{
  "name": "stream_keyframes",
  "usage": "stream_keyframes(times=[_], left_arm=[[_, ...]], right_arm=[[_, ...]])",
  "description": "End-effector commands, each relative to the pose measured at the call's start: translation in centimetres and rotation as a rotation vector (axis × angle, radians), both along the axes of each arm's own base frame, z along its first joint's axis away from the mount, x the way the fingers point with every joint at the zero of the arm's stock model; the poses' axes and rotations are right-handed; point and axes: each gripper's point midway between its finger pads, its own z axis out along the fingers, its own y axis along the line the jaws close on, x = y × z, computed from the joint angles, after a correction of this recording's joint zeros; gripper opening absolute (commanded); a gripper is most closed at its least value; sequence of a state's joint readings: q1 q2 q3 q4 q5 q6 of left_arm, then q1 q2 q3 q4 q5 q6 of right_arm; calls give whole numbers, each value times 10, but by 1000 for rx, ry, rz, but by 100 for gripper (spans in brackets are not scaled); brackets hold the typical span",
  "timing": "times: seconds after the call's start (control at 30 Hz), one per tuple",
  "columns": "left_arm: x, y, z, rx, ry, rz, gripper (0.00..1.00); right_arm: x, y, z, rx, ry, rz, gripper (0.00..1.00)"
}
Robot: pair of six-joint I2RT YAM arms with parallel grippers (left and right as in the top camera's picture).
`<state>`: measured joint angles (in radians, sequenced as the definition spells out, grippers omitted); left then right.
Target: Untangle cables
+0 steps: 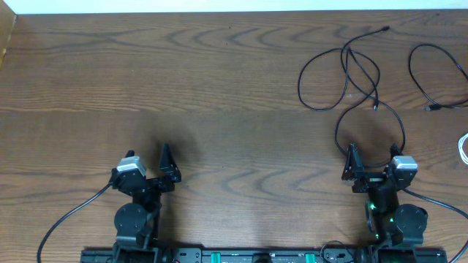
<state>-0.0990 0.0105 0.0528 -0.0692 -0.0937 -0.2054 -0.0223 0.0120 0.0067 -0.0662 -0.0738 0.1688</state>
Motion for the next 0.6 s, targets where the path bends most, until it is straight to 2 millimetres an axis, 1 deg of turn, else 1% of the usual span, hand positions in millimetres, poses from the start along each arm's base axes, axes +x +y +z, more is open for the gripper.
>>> stream_keyframes(times=[0.0,0.07,0.13,0.57], left_arm=[[1,-5,-11,4,15,-30,90],[2,-5,-21,6,38,-30,90],[2,-6,-25,21,54,-37,90],[2,-6,-29,22,73,-37,90]], right_arm=[[0,-1,0,1,-1,-7,99],[0,-1,0,2,-1,-7,99],[0,-1,0,2,-1,-7,99],[0,-1,0,2,-1,-7,99]])
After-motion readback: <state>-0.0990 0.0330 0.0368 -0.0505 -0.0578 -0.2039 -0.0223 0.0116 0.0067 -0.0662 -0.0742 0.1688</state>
